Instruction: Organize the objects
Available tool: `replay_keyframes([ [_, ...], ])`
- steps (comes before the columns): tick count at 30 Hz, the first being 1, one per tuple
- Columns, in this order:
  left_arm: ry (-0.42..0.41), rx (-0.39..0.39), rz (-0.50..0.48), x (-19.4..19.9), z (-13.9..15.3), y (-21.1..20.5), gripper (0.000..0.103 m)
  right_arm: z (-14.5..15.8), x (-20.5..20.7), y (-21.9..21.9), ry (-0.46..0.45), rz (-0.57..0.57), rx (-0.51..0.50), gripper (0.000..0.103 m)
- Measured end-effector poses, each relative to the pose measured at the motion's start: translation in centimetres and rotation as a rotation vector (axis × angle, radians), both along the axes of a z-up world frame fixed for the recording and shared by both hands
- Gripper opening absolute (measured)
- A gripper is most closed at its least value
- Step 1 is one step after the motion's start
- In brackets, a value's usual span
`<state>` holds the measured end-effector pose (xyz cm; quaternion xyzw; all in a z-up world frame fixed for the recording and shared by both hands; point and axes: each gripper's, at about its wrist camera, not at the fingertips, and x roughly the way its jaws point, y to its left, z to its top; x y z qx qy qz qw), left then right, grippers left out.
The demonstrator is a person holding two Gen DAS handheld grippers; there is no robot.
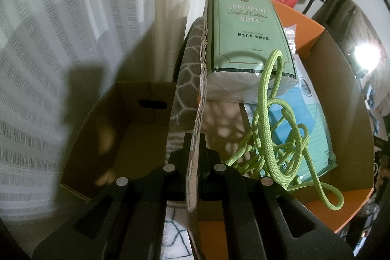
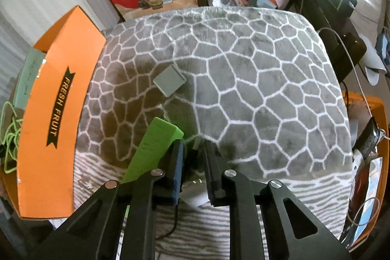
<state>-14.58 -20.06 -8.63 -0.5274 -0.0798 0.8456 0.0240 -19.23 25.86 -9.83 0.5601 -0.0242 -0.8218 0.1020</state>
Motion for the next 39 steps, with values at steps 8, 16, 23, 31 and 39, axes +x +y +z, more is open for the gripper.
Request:
replay_keyframes([
  [8, 0.000, 0.000, -0.002, 0.0, 0.0, -0.1, 0.003, 1.4, 0.6, 0.8, 0.060, -0.022, -0.042, 0.006],
  [16, 0.000, 0.000, -0.005, 0.0, 0.0, -0.2, 0.003, 6.9, 2.0, 0.8, 0.176, 0.001, -0.076, 0.006],
  [23, 0.000, -0.001, -0.007, 0.0, -0.1, -0.1, 0.003, 12.6, 3.3, -0.8, 0.275, 0.055, -0.075, 0.006],
  [31, 0.000, -0.002, -0.007, 0.0, -0.1, -0.1, 0.003, 17.6, 3.9, -4.0, 0.343, 0.135, -0.099, 0.006],
  [39, 0.000, -0.003, -0.009, 0.0, -0.1, -0.1, 0.003, 18.8, 3.2, -9.7, 0.333, 0.231, -0.131, 0.006],
])
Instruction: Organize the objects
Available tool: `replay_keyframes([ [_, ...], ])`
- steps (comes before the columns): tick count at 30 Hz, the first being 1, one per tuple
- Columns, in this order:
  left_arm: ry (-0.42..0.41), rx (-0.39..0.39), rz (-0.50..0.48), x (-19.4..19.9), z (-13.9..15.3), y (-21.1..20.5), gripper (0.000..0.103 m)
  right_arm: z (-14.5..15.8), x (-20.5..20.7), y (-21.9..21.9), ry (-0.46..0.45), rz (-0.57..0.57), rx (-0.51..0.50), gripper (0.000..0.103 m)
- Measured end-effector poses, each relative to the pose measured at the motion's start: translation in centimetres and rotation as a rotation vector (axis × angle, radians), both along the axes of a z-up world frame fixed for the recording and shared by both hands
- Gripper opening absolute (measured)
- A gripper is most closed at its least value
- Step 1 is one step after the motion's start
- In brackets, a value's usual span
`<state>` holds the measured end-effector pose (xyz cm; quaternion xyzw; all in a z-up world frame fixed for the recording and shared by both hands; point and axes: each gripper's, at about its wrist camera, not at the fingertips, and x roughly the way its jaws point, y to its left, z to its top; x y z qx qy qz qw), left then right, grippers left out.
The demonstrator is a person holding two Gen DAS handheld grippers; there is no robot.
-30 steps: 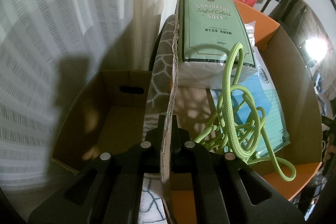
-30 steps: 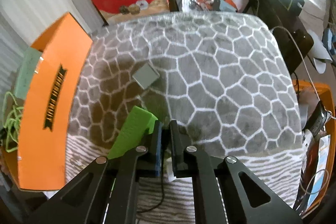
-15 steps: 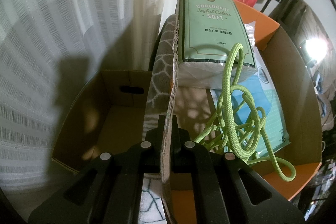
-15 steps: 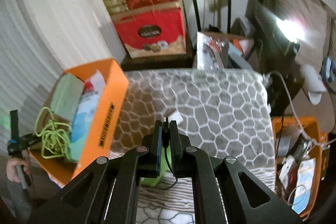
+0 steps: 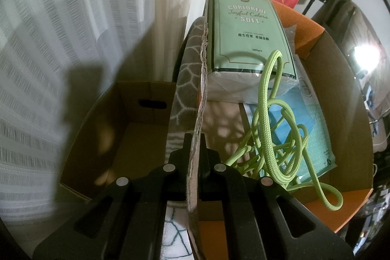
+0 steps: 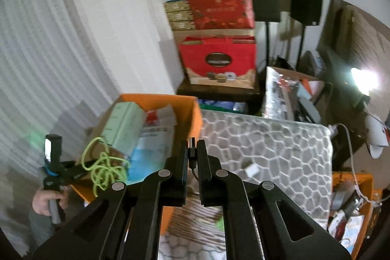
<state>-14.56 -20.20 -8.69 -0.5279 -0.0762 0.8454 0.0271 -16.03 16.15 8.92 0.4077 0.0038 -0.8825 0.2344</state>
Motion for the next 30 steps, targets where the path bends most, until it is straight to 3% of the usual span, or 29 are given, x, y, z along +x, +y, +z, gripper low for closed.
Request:
replay_keyframes([
  [6, -0.001, 0.004, -0.003, 0.1, 0.0, -0.2, 0.003, 0.9, -0.2, -3.2, 0.031, 0.032, 0.045, 0.006],
  [19, 0.001, 0.003, -0.003, 0.1, 0.1, 0.1, 0.003, 5.2, 0.3, -5.3, 0.109, 0.069, 0.090, 0.006],
  [24, 0.001, 0.004, -0.003, 0.1, 0.1, 0.1, 0.003, 3.8, -0.4, -6.6, 0.067, 0.098, 0.078, 0.006],
  [30, 0.001, 0.000, -0.004, 0.1, 0.2, 0.2, 0.003, -0.7, -2.3, -8.7, -0.062, 0.130, 0.026, 0.006],
])
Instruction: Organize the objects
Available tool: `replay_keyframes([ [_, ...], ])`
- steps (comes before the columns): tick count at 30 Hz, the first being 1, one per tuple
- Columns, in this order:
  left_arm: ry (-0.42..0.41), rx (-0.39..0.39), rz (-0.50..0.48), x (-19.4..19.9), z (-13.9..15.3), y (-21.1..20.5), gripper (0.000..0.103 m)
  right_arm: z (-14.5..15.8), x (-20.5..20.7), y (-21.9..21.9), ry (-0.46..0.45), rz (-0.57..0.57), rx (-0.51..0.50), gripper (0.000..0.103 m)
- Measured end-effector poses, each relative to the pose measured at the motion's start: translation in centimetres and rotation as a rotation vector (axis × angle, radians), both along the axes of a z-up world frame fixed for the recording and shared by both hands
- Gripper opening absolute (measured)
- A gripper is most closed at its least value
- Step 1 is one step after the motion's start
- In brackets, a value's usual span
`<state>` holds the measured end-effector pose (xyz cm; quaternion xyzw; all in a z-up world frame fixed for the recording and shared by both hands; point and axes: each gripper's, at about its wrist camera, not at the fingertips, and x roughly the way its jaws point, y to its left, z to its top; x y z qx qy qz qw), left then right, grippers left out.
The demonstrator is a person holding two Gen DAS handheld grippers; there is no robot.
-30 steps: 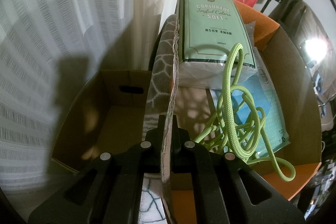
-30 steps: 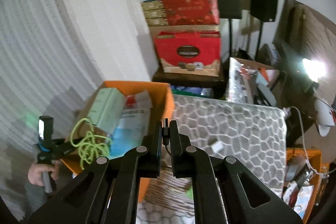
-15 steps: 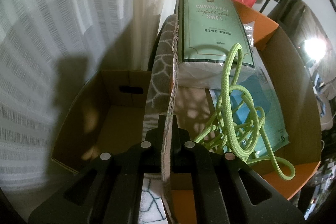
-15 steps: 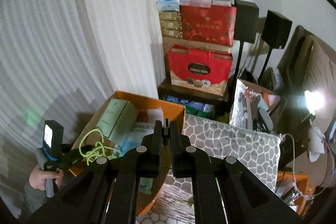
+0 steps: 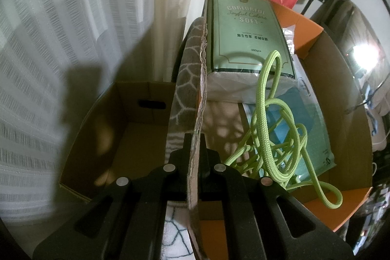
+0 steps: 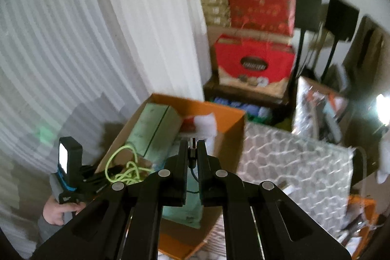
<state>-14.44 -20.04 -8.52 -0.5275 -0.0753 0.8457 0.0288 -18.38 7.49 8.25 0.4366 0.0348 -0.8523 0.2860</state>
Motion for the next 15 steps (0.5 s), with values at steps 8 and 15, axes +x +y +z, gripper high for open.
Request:
replay_keyframes([
  [8, 0.003, -0.010, -0.006, 0.1, 0.1, 0.4, 0.003, -4.8, -2.4, -2.6, -0.085, -0.016, 0.027, 0.006],
  [15, 0.011, -0.006, -0.012, 0.3, 0.5, 0.3, 0.003, -6.4, -3.9, -3.2, -0.102, -0.035, 0.029, 0.006],
])
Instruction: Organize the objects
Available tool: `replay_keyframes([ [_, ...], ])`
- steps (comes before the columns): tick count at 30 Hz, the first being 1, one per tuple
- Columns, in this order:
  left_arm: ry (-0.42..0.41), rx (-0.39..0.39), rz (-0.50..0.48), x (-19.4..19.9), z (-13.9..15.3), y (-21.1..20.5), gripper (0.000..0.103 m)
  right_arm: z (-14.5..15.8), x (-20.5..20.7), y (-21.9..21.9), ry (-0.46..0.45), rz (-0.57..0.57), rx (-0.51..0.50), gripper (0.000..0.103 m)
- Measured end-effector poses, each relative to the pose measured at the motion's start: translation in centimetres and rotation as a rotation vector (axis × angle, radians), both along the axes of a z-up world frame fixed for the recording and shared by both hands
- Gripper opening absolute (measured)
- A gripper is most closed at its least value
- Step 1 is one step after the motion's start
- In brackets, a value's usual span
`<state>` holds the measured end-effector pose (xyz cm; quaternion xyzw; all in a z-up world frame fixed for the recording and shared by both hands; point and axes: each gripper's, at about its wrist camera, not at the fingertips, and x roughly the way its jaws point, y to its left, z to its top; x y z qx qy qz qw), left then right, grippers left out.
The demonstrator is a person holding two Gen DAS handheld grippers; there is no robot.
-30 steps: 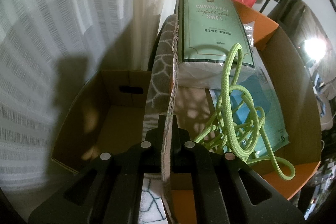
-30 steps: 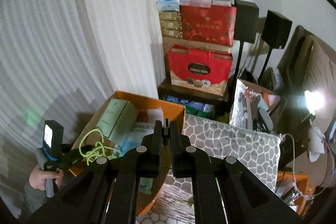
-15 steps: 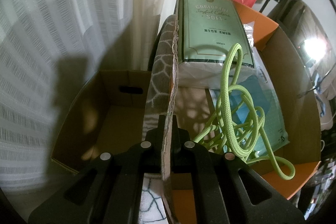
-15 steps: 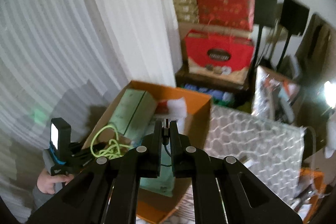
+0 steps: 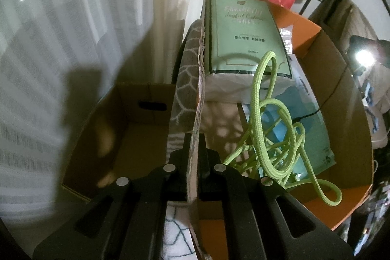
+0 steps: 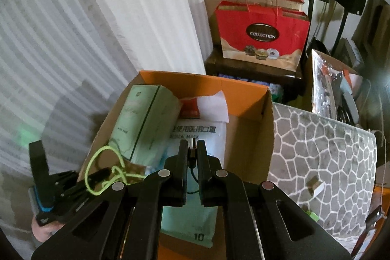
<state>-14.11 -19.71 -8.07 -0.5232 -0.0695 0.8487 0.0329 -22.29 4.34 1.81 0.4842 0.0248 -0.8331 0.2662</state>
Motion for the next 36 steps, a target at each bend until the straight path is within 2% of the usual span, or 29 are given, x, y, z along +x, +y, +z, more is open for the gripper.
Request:
replay_keyframes([
  [17, 0.007, 0.000, -0.005, 0.0, 0.3, -0.2, 0.002, -4.3, -1.5, -1.8, 0.006, -0.011, 0.057, 0.006],
  [22, 0.007, 0.001, -0.005, 0.1, 0.4, -0.3, 0.002, -4.7, -1.7, -2.1, 0.001, 0.000, 0.065, 0.012],
  [24, 0.007, 0.001, -0.006, 0.0, 0.4, -0.3, 0.002, -4.5, -1.5, -2.0, 0.014, 0.001, 0.063, 0.027],
  [26, 0.008, 0.000, -0.005, 0.1, 0.3, -0.3, 0.002, -4.2, -1.3, -1.8, 0.033, -0.001, 0.058, 0.035],
  [36, 0.007, 0.002, -0.002, 0.1, 0.4, -0.2, 0.002, -3.0, 1.1, -0.2, 0.090, 0.021, 0.077, 0.036],
])
